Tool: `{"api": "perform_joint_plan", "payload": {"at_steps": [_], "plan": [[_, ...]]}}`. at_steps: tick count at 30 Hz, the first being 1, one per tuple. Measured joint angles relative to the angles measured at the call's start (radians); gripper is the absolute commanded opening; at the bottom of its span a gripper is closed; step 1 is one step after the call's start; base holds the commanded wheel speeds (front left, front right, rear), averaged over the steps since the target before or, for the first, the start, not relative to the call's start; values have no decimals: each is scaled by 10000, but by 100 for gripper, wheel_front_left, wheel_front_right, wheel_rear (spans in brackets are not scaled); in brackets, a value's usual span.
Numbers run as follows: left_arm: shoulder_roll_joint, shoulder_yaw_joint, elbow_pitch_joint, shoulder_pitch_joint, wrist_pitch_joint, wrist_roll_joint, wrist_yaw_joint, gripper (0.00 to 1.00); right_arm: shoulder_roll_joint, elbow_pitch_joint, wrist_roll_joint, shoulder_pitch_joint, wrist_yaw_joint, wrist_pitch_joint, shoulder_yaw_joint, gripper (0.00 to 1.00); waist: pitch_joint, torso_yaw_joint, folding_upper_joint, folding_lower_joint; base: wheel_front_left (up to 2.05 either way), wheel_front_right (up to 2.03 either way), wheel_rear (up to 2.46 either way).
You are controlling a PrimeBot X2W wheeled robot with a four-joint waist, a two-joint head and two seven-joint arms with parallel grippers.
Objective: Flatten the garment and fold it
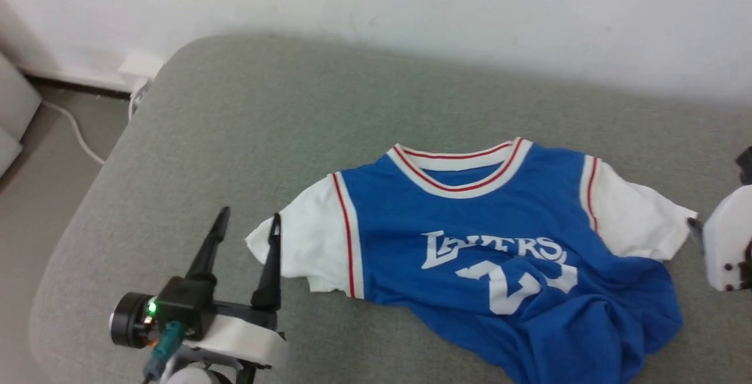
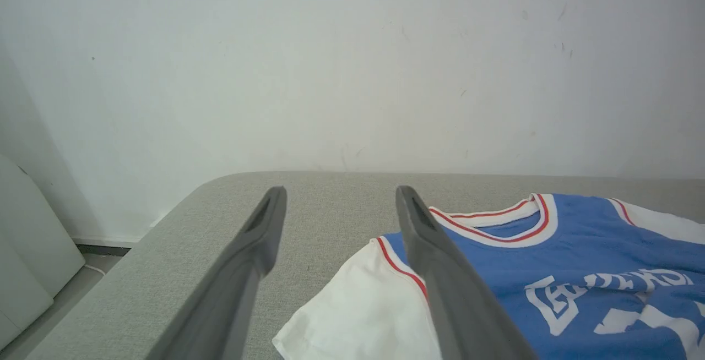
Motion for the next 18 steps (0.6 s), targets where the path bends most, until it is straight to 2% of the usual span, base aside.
{"api": "perform_joint_plan", "payload": {"at_steps": [3, 11, 18], "plan": [[-382, 73, -117, 68, -2, 500, -290, 100, -330, 821, -123, -329, -2, 219, -198, 100, 167, 312, 0, 1, 0, 0, 0], [-1346, 541, -150, 204, -2, 1124, -1147, 100, -380, 2646, -255, -1134, -2, 466, -819, 100, 711, 1059, 0, 1, 0, 0, 0], [-1893, 1028, 52, 204, -2, 1601, -1632, 100, -462, 3373, -476, -1178, -6, 146, -909, 100, 1167, 1558, 0, 0, 0, 0, 0]]}}
